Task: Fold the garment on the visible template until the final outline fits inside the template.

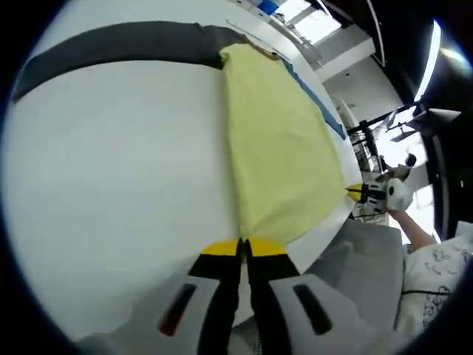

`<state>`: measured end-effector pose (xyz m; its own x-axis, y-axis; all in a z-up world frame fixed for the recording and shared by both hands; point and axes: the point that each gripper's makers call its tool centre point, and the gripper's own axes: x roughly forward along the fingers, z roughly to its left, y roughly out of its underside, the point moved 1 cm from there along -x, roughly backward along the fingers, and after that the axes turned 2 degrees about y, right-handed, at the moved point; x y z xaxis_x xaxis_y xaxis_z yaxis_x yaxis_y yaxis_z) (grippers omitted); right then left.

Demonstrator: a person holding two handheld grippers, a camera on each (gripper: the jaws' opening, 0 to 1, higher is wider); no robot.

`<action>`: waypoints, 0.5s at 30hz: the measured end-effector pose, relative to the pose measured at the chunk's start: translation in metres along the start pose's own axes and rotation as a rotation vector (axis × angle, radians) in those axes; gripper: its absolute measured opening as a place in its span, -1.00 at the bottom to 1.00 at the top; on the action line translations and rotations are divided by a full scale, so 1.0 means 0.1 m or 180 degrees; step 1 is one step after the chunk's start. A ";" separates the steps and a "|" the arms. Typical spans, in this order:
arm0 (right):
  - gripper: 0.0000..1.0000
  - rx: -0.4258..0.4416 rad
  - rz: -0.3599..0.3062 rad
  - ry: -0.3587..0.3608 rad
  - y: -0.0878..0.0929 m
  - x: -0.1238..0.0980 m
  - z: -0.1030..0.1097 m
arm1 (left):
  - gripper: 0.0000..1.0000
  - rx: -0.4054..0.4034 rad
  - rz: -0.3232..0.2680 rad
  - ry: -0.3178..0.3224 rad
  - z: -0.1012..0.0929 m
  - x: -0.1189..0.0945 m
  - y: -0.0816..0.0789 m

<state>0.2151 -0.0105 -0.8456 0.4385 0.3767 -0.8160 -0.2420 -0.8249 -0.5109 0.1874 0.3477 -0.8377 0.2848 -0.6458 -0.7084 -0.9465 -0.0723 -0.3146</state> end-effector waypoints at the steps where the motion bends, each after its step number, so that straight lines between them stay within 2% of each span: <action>1: -1.00 0.0018 -0.0002 -0.0002 0.00 0.00 0.00 | -1.00 -0.0002 0.0000 0.0009 0.00 0.00 0.00; 10: -1.00 0.0083 -0.0023 -0.0022 0.00 0.00 0.01 | -1.00 0.0056 -0.0017 0.0029 0.08 -0.01 -0.03; 15: -1.00 0.0233 -0.0038 -0.0095 -0.01 0.00 0.00 | -1.00 0.0271 -0.0089 0.0068 0.09 0.00 -0.04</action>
<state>0.2148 -0.0098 -0.8452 0.4160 0.3997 -0.8168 -0.3000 -0.7876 -0.5382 0.1927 0.3553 -0.8420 0.3066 -0.6605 -0.6854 -0.9217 -0.0262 -0.3871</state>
